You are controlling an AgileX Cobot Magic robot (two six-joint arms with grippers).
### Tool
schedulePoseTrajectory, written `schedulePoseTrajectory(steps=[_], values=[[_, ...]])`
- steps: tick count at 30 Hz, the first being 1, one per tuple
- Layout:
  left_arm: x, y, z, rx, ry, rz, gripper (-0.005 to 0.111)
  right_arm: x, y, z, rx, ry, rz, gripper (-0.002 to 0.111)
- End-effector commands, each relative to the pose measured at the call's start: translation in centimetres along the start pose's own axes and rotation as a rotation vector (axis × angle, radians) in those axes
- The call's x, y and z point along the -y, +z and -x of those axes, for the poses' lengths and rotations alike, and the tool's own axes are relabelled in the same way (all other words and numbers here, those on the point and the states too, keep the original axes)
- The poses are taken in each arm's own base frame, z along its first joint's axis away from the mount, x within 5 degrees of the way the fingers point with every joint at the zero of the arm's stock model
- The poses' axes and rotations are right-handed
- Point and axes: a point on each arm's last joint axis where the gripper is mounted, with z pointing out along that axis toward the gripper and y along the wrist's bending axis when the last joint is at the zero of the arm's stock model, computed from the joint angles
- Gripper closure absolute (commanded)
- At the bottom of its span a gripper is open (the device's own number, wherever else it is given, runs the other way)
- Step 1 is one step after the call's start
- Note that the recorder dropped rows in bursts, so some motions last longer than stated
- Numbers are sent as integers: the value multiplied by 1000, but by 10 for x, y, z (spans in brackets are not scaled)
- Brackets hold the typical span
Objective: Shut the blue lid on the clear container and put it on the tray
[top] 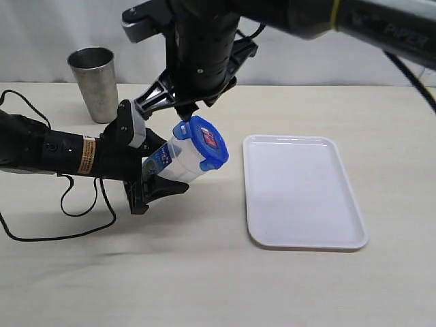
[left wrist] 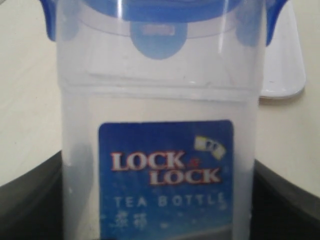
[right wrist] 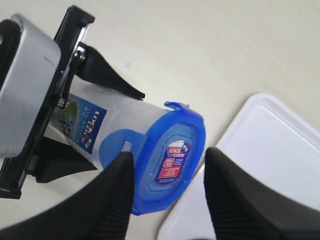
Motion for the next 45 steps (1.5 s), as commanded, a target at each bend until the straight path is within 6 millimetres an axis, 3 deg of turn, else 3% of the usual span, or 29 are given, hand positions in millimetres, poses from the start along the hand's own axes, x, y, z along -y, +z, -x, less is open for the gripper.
schedulePoseTrajectory(steps=[1, 8, 10, 15, 21, 40, 45], values=[[-2, -1, 8, 42, -6, 5, 107, 11, -16, 0, 30, 19, -7, 65], [-2, -1, 8, 42, -6, 5, 107, -7, 19, 2, -21, 44, 96, 65], [-2, -1, 8, 42, -6, 5, 107, -6, 38, -2, -84, 22, 37, 73], [-2, -1, 8, 44, -7, 6, 107, -9, 41, -1, -80, 27, 64, 77], [-2, -1, 8, 44, -7, 6, 107, -21, 67, -8, -175, -3, 122, 77], [-2, -1, 8, 50, -4, 3, 107, -16, 69, -8, -172, -44, 44, 81], [-2, -1, 8, 50, -4, 3, 107, -29, 84, -11, -190, -102, -28, 81]])
